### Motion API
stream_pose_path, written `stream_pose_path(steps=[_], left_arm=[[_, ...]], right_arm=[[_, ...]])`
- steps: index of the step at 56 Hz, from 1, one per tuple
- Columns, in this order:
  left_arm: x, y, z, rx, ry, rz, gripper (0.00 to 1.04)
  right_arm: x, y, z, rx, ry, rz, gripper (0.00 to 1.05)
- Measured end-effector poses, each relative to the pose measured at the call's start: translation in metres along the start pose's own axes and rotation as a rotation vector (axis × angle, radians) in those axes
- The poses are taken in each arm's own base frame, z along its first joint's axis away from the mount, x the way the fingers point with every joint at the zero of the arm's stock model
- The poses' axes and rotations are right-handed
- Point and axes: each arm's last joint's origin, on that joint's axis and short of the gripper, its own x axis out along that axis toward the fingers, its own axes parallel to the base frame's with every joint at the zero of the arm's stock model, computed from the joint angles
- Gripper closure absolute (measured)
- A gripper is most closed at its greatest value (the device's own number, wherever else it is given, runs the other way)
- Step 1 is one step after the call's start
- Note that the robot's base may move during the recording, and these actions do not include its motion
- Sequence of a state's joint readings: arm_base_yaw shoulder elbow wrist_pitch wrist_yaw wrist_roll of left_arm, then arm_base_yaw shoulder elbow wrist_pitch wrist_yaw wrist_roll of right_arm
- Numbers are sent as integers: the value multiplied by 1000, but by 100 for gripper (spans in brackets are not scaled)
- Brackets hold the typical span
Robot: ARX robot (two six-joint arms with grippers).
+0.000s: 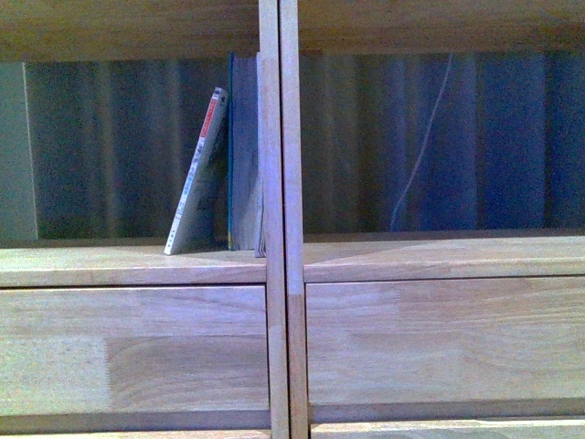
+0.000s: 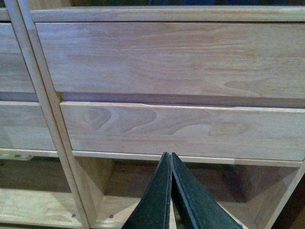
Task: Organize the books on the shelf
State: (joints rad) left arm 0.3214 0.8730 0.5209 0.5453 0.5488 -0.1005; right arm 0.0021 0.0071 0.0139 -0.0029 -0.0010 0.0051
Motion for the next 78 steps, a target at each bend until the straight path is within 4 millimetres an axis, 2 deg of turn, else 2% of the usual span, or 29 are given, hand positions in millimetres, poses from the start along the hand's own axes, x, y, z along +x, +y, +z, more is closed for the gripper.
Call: stream_pose_path(steps=[2,8,12,18,27,44,78], left_arm=[[-3,-3,-6,-14,64,118,21],[-14,-12,-28,-13,153,236,38],[-21,-18,-41,-6,167,250,51],[-32,-30,-58,2,166,241,76],[-43,-38,-72,4,169,243,102],[-57,-57,-91,10,161,231,102],[-77,-62,-107,11,156,238,102]], right_arm=[[0,0,0,0,0,0,102],[0,0,0,0,0,-1,102],[0,0,0,0,0,0,102],[0,0,0,0,0,0,102],[0,0,0,0,0,0,102],[0,0,0,0,-1,0,102],[0,0,0,0,-1,0,102]])
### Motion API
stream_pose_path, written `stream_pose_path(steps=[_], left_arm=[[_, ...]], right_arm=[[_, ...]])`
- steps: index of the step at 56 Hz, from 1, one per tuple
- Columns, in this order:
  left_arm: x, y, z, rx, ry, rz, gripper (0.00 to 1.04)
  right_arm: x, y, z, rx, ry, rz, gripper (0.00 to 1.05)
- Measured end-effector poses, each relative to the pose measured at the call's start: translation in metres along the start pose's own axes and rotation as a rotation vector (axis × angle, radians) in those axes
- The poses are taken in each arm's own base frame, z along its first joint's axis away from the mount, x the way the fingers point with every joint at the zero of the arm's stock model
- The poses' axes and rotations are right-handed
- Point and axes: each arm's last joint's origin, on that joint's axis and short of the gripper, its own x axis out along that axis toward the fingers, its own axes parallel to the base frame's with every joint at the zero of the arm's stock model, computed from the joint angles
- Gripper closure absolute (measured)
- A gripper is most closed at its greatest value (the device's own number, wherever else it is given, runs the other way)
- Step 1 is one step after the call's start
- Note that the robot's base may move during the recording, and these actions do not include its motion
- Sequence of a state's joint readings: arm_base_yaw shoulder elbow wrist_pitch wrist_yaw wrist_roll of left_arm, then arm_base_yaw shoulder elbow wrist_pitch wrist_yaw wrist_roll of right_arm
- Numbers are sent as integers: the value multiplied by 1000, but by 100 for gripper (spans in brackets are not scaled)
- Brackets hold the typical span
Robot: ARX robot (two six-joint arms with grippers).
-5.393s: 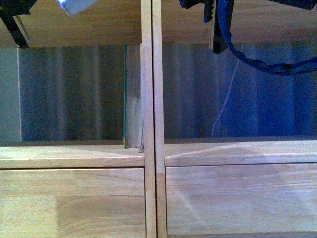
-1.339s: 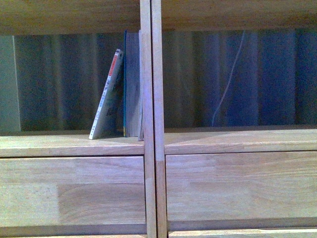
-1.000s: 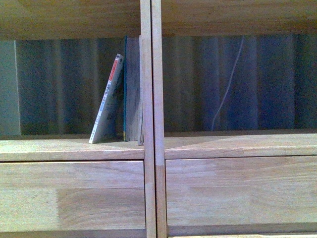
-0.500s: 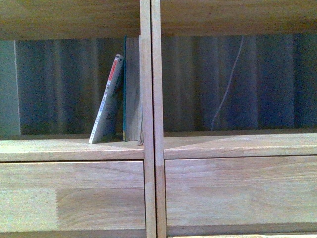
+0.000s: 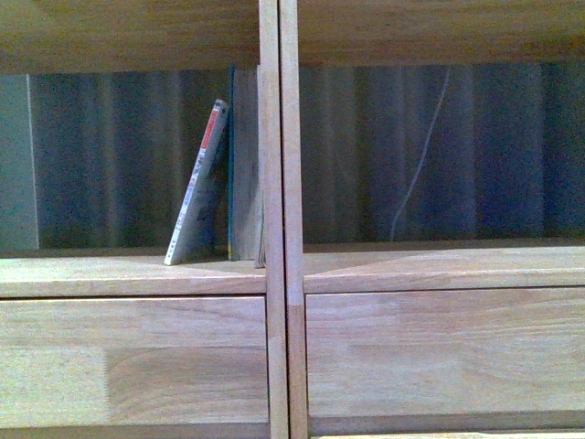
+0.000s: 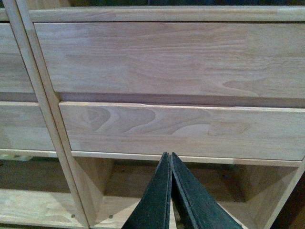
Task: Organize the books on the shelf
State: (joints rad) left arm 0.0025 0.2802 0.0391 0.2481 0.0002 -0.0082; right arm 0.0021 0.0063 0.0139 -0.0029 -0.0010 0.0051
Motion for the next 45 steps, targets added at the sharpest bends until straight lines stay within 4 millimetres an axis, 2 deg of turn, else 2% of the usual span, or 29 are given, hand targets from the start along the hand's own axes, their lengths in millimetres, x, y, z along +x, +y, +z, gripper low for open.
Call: stream_pose_path(steps=[5,23,33,35,45], left_arm=[[-2,0,-7,0,2,-2,102],[-7,0,-7,0,-5,1,102],[-18,0,-10,1,2,0,102],[-18,0,-10,0,2,0,102],[-18,0,-10,0,-1,0,72]], right_arm=[[0,0,0,0,0,0,102],[0,0,0,0,0,0,102],[0,0,0,0,0,0,102],[0,0,0,-2,0,0,99],[0,0,0,-2,0,0,70]])
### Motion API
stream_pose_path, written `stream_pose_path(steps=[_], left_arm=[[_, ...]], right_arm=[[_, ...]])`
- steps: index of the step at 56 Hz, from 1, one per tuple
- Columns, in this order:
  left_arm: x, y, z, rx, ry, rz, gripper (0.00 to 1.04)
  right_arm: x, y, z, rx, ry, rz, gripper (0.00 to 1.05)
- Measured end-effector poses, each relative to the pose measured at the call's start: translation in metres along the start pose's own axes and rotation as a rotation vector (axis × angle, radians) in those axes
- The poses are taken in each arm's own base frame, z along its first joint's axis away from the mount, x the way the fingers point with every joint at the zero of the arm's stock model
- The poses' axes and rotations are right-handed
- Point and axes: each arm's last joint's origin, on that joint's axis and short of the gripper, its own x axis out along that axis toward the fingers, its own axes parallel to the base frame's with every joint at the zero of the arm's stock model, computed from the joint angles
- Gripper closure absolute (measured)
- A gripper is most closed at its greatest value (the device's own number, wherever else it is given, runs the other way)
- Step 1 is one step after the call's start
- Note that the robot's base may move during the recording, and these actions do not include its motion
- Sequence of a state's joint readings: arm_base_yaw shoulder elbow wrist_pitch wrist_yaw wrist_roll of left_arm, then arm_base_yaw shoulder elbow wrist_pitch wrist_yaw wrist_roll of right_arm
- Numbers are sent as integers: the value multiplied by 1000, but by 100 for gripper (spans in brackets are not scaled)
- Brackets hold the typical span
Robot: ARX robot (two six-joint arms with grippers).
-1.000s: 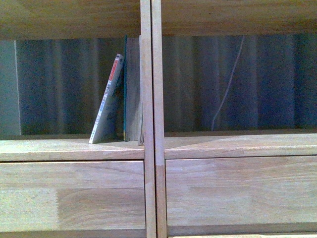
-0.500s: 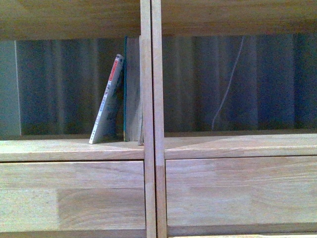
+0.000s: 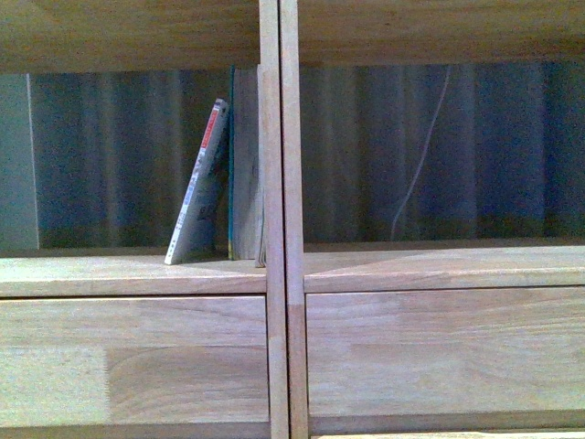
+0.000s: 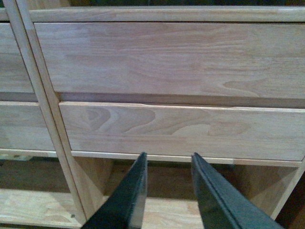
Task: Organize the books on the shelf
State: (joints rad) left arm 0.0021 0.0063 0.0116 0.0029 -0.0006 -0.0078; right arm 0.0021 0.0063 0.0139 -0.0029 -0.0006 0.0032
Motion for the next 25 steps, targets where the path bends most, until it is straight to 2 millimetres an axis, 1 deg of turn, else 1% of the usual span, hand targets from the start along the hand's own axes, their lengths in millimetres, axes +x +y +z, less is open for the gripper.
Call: stream_pose_path(steps=[11,12,14,15,17,18,22,25], left_arm=[[0,0,0,0,1,0,39],[0,0,0,0,1,0,37],[0,0,0,0,1,0,32],[0,0,0,0,1,0,28],[0,0,0,0,1,0,21],[0,0,0,0,1,0,19],[0,0,0,0,1,0,6],[0,0,0,2,1,0,7]], right_arm=[[0,0,0,0,0,0,38],[0,0,0,0,0,0,36],[0,0,0,0,0,0,29],[0,0,0,0,0,0,28],[0,0,0,0,0,0,21],[0,0,0,0,0,0,19],[0,0,0,0,0,0,7],[0,0,0,0,0,0,7]])
